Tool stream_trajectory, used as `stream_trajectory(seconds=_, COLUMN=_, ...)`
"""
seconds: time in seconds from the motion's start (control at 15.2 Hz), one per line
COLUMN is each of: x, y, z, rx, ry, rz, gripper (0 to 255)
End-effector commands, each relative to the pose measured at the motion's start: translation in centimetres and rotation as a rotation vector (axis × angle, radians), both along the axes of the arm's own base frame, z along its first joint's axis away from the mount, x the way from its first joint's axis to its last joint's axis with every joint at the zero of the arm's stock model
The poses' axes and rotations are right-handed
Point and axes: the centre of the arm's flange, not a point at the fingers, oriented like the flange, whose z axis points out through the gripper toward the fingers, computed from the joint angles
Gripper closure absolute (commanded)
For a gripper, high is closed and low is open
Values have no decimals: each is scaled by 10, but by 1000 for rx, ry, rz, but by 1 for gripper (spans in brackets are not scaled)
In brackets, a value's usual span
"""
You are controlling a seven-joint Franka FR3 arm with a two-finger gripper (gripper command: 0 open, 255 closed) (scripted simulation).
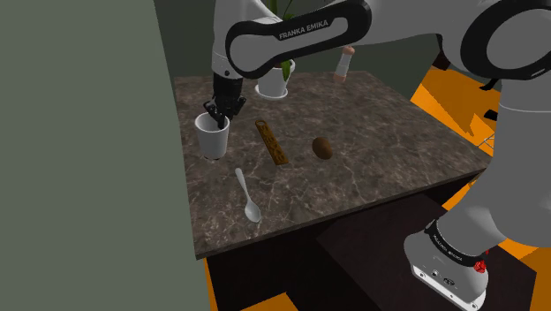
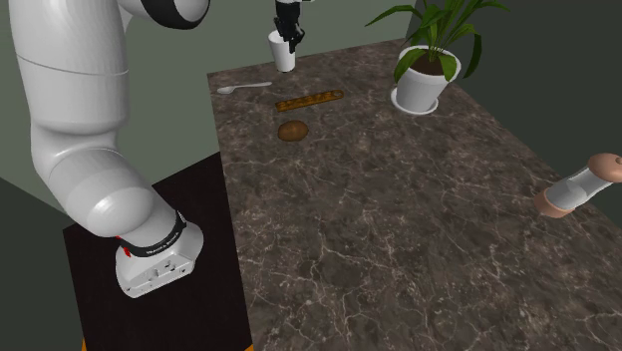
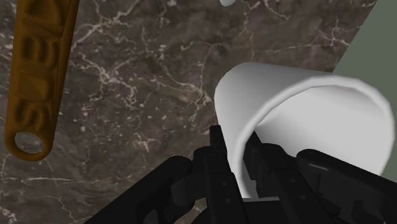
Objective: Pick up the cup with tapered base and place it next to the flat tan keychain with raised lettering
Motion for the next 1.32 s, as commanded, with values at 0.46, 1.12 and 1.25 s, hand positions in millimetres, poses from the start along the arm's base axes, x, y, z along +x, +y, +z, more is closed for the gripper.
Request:
stream_trajectory(seconds=0.46, x=0, y=0, z=0, rx=0, ry=-1, rz=0, gripper=0)
stream_trajectory(seconds=1.12, x=-3, y=-5, z=50, rx=0, ry=-1, rz=0, gripper=0)
stream_trajectory(seconds=1.25, x=-3, y=-5, z=50, rx=0, ry=-1, rz=0, gripper=0)
